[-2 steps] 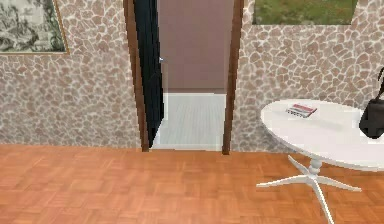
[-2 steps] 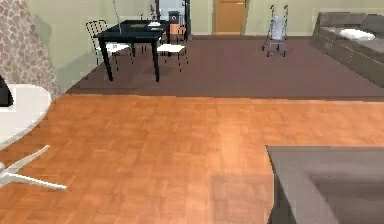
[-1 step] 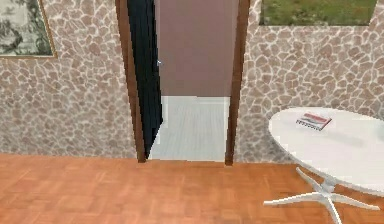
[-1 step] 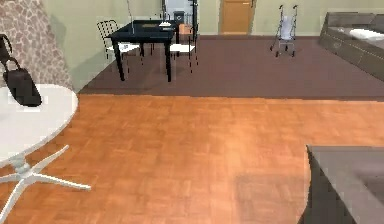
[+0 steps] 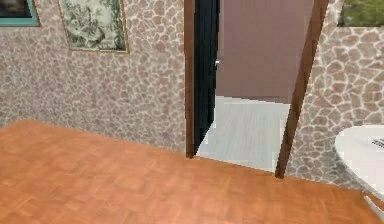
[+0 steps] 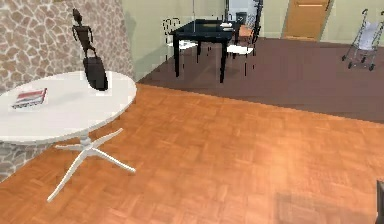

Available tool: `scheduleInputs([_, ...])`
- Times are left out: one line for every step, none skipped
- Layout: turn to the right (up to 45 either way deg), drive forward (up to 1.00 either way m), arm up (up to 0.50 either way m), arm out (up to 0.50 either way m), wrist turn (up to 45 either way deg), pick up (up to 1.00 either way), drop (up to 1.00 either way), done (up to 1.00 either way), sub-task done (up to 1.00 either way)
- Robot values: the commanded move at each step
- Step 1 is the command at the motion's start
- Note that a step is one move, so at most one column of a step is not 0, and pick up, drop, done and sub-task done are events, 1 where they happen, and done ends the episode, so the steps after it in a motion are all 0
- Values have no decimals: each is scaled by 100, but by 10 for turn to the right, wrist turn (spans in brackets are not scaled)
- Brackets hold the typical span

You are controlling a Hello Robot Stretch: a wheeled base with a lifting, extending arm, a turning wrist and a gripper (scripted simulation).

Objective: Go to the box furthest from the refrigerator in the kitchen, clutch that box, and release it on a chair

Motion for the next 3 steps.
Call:
scheduleInputs([0, 85, 0, 0, 0, 0, 0, 0, 0])
scheduleInputs([180, 0, 0, 0, 0, 0, 0, 0, 0])
scheduleInputs([0, 75, 0, 0, 0, 0, 0, 0, 0])
